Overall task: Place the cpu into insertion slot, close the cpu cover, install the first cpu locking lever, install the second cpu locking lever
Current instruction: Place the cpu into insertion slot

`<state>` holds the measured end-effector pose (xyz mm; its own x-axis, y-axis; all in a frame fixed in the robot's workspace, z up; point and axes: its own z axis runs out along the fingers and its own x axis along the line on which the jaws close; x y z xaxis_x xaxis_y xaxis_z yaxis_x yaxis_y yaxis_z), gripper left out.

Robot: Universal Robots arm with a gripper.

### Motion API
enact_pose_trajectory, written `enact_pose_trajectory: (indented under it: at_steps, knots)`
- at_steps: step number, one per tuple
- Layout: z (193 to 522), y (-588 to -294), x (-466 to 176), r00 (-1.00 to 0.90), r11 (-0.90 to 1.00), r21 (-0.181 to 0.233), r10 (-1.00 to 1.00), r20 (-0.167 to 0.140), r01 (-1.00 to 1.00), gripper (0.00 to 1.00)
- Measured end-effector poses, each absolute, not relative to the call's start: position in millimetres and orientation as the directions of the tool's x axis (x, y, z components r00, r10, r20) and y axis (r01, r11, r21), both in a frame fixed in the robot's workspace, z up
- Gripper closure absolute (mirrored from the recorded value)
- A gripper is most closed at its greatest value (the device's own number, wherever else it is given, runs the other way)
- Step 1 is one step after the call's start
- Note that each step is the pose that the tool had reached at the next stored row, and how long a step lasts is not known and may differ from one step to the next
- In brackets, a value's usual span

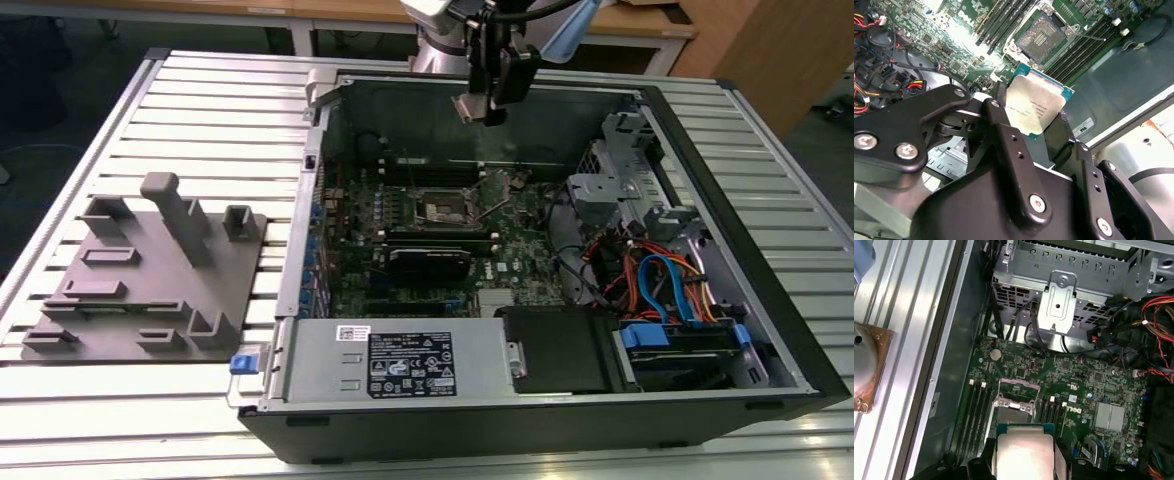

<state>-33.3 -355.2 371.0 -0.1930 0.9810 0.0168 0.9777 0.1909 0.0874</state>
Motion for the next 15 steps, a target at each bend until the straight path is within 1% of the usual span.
enact_pose_trajectory:
  at_steps: [15]
  knots:
    - [370.9,-355.1,-33.3,-0.185,0.183,0.088,0.983,0.017,0.979,0.46]
